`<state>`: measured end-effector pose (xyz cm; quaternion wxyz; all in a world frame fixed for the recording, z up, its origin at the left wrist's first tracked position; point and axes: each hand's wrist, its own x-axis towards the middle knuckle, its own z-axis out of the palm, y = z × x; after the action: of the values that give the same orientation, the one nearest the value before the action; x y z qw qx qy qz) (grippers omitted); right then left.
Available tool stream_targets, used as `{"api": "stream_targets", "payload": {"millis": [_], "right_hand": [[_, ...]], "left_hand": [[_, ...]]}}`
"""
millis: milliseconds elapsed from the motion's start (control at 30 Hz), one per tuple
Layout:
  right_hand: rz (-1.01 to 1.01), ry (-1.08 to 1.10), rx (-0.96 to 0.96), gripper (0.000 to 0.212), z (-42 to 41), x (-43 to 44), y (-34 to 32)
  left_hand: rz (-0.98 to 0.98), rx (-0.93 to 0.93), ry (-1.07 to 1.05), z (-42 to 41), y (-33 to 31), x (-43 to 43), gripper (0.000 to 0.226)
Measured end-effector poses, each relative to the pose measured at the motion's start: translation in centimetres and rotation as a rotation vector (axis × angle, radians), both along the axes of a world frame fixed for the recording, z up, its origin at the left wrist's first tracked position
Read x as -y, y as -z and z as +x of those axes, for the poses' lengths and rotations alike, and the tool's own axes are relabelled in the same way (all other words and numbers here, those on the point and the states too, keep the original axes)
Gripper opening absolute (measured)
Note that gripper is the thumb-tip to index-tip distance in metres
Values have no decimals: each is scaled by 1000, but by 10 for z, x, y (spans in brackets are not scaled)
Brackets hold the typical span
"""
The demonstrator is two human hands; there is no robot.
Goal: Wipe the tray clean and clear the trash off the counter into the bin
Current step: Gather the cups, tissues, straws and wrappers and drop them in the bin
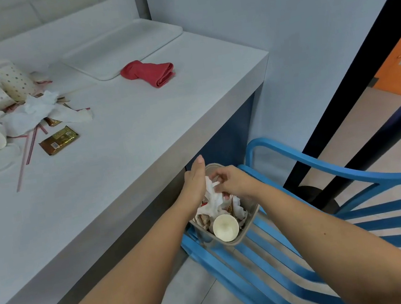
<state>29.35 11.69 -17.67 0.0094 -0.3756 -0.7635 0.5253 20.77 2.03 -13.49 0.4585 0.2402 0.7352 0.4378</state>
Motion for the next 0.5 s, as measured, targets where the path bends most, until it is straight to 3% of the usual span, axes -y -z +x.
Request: {"api": "stream_targets", "payload": {"millis": [67,133,367,500], "right_hand": [[248,37,133,26,3,-8,13],[348,102,245,31,7,-15,28],[324,-82,514,51,19,-16,48],[366,-158,508,39,8,-12,26]], "left_hand": [[17,-3,-10,-1,-2,0,64],[55,-44,-10,-3,-3,2,60],[99,-128,55,-14,-5,11,54],[134,-157,11,-20,-15,15,50]]}}
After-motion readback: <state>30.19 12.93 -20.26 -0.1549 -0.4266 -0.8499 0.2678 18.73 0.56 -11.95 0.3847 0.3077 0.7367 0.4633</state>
